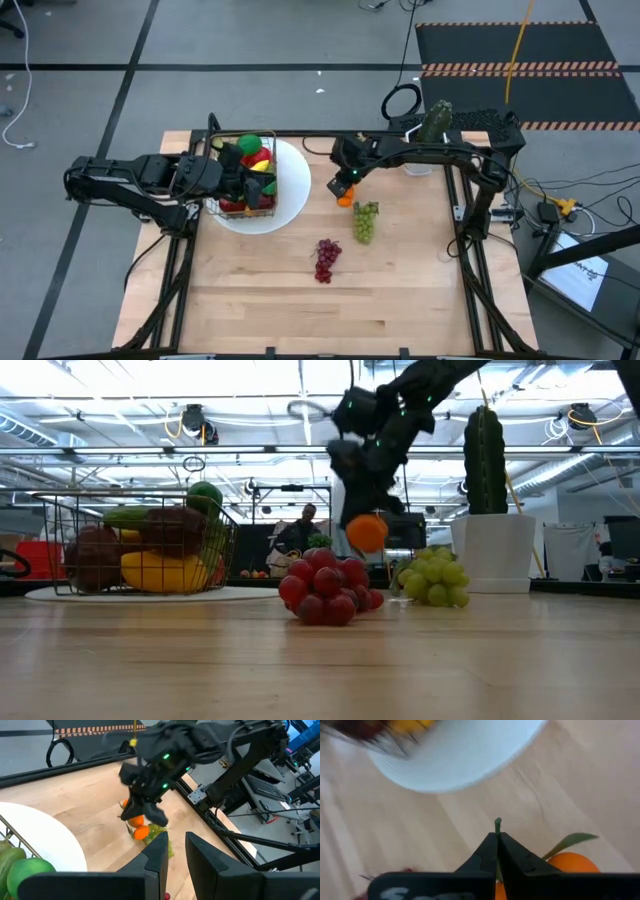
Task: Build produce basket
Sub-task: Put the orange tangerine into the wire basket
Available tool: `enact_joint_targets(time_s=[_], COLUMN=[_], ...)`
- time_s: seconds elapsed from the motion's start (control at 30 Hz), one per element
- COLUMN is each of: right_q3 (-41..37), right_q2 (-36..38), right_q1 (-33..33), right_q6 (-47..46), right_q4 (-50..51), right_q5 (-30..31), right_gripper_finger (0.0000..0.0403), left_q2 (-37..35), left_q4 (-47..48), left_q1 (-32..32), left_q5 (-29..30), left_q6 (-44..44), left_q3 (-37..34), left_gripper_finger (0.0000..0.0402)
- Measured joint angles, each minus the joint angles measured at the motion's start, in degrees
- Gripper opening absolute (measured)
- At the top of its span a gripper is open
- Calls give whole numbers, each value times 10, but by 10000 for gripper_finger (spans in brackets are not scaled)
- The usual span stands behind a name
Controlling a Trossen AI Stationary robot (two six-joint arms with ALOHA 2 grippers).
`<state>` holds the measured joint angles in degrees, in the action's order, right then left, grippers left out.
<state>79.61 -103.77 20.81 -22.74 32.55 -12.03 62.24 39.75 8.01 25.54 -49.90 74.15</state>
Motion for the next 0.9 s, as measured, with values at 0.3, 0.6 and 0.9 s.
enact_joint_targets(time_s=[0.3, 0.6, 0.9], right_q3=[0, 1, 1], right_q2=[92, 152, 155], right_q1=[-11, -11, -12], right_q6=[-53, -102, -192], right_q4=[-49, -156, -271], right_q5=[-1, 0, -2], right_gripper_finger=[0, 0, 0], left_q2=[7, 70, 136], left_q4=[-8, -28, -139], left_q1=[0, -17, -36], left_q5=[5, 12, 15], left_q6=[23, 73, 123], left_q3=[0, 0, 0], left_gripper_finger=[89, 252, 302])
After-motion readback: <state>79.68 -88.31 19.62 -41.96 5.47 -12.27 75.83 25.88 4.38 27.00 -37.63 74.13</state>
